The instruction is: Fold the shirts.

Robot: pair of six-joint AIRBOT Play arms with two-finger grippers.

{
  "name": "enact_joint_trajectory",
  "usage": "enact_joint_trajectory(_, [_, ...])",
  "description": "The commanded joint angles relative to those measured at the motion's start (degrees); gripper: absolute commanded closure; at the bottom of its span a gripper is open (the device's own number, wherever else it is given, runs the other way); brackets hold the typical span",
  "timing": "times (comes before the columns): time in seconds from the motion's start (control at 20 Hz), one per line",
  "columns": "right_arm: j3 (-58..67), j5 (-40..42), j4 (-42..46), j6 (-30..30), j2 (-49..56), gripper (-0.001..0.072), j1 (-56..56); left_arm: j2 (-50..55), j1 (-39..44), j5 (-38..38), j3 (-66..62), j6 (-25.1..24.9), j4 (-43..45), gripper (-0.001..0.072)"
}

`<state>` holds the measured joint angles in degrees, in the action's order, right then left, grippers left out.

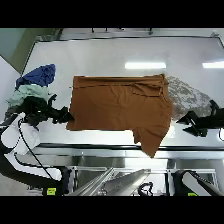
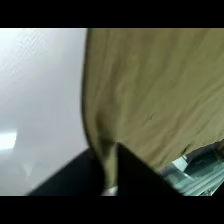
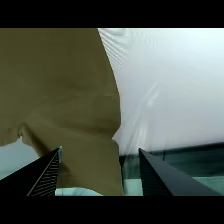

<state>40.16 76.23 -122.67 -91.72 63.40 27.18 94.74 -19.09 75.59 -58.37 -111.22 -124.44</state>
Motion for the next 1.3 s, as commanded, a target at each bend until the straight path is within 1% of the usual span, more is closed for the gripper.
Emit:
enact_joint_trajectory(0.0, [-6.6, -1.3, -2.1, -1.9, -0.2, 0.0156, 0.2, 0.9, 2.8, 1.6, -0.4, -1.0, -0.1, 0.0692])
enact_joint_trajectory(0.15, [-10.0, -3.9, -2.5, -2.9, 1.4, 0.0157, -3.7, 0.9, 4.0, 2.8, -3.5, -0.7, -0.1, 0.0692])
enact_joint_trajectory(0.25, [-10.7, -5.9, -2.5, -3.1, 5.1, 0.0157, -7.9, 0.5, 3.9, 4.1, -6.1, 0.0, -0.1, 0.0693])
enact_joint_trajectory(0.35, [-10.6, -9.9, -2.6, -4.4, 9.7, 0.0158, -12.2, 0.2, 3.9, 4.1, -8.1, 0.5, 0.0, 0.0692])
enact_joint_trajectory(0.4, [-10.5, -12.0, -3.3, -5.6, 11.7, 0.0159, -14.0, 0.2, 3.9, 4.4, -9.1, 1.1, 0.0, 0.0692])
enact_joint_trajectory(0.5, [-10.5, -12.3, -7.2, -10.0, 14.2, 0.0162, -15.3, 0.2, 3.9, 5.1, -10.7, 1.4, 0.0, 0.0693])
enact_joint_trajectory(0.55, [-10.5, -12.0, -10.0, -12.5, 14.6, 0.0192, -15.4, 0.2, 3.9, 5.4, -11.6, 1.9, 0.0, 0.0692])
enact_joint_trajectory(0.65, [-9.5, -11.5, -13.0, -16.7, 14.6, 0.0352, -15.4, 0.2, 3.9, 6.1, -13.4, 2.4, 0.0, 0.0692])
enact_joint_trajectory(0.7, [-8.4, -10.1, -13.0, -18.1, 14.6, 0.0597, -15.3, 0.2, 3.9, 6.8, -14.2, 2.7, 0.0, 0.0693])
enact_joint_trajectory(0.75, [-7.3, -8.2, -13.0, -18.5, 14.4, 0.0686, -15.2, 0.2, 3.9, 7.8, -14.8, 2.9, 0.0, 0.0692])
enact_joint_trajectory(0.8, [-6.7, -7.5, -12.7, -18.3, 13.6, 0.0686, -15.2, 0.1, 4.0, 9.2, -14.9, 2.9, 0.4, 0.0693])
enact_joint_trajectory(0.85, [-6.7, -7.5, -11.1, -16.0, 12.0, 0.0687, -15.2, 0.0, 4.0, 10.7, -14.3, 3.2, 1.4, 0.0693])
enact_joint_trajectory(0.9, [-6.7, -7.0, -7.1, -11.8, 9.9, 0.0687, -15.2, -1.1, 4.0, 10.9, -12.3, 4.6, 4.7, 0.0694])
enact_joint_trajectory(1.0, [-6.8, -3.5, 5.2, -1.9, 3.8, 0.0687, -15.3, -4.9, 4.0, 10.3, -6.2, 7.6, 13.3, 0.0693])
enact_joint_trajectory(1.1, [-6.8, 0.3, 16.2, 6.9, -4.0, 0.0687, -15.2, -9.9, 3.4, 11.5, 0.5, 9.3, 20.6, 0.0693])
enact_joint_trajectory(1.2, [-7.0, 5.7, 24.7, 11.9, -10.3, 0.0688, -15.2, -15.0, 1.6, 13.1, 5.9, 11.9, 25.6, 0.0694])
enact_joint_trajectory(1.25, [-7.3, 7.4, 27.4, 12.8, -12.3, 0.0688, -15.2, -17.6, 0.1, 13.1, 8.4, 13.2, 26.7, 0.0693])
